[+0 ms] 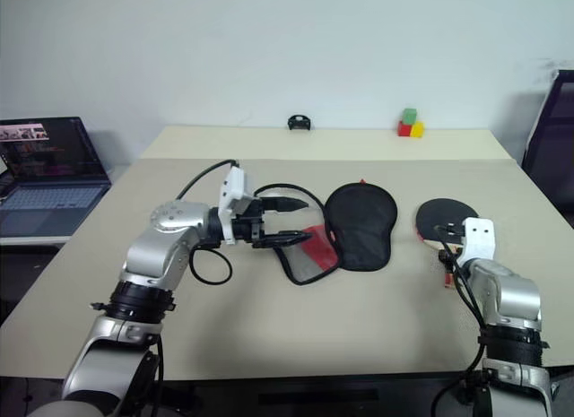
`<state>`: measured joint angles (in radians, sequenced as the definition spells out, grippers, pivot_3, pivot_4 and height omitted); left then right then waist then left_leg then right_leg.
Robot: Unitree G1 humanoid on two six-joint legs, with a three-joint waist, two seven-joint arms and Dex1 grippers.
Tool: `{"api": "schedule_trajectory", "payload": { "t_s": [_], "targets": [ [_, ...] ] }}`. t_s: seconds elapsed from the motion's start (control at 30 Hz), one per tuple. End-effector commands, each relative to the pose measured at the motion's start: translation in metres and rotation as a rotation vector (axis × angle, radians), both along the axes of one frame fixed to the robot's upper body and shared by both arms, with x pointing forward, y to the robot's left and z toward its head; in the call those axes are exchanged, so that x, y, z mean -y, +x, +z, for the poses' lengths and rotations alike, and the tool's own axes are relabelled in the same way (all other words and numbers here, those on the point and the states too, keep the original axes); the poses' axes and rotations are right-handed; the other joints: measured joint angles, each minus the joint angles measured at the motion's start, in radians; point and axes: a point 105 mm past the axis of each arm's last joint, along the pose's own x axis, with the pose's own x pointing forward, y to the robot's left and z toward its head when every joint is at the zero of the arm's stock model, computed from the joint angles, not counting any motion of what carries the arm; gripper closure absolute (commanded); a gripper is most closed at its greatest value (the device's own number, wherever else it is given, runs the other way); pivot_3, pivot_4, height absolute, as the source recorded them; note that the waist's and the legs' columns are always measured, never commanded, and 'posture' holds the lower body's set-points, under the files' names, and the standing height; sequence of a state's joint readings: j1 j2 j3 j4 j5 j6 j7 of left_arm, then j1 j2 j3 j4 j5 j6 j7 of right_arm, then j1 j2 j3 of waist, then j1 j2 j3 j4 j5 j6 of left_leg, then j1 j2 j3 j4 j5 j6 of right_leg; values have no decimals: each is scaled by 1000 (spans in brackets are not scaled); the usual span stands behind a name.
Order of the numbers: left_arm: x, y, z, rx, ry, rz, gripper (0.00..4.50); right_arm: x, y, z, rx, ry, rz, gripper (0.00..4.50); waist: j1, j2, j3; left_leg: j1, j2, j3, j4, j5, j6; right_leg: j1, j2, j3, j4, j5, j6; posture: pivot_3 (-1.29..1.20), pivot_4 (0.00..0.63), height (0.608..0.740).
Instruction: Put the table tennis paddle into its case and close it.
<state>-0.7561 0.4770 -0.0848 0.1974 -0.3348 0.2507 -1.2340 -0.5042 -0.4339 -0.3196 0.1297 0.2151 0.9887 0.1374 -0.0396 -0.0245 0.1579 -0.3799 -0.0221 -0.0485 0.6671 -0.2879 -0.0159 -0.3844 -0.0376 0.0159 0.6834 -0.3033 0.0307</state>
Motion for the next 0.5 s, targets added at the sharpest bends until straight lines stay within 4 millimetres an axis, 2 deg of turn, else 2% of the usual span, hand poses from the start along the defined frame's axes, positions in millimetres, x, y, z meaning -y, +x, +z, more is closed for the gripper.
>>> {"api": "schedule_trajectory", "payload": {
  "t_s": [0.03, 0.2, 0.5],
  "targets": [
    [-1, -2, 13, 59, -8, -4, 1046, 7, -1, -6, -16, -13, -37, 3202, 1, 0, 0, 0, 0, 0, 0, 0, 0, 0, 0, 0, 0, 0, 0, 0, 150, 740],
    [-12, 2, 13, 61, -11, 46, 1046, 12, 2, 1, 30, -15, -85, 3308, 1, 0, 0, 0, 0, 0, 1, 0, 1, 1, 0, 0, -1, 2, 1, 0, 150, 740],
    [-50, 8, 13, 58, 4, 182, 1046, -2, 12, 49, 162, 16, -56, 3314, 2, 5, 3, -3, 0, 0, 1, 1, 1, -3, 0, 0, -1, 4, 1, 0, 150, 740]
  ]
}}
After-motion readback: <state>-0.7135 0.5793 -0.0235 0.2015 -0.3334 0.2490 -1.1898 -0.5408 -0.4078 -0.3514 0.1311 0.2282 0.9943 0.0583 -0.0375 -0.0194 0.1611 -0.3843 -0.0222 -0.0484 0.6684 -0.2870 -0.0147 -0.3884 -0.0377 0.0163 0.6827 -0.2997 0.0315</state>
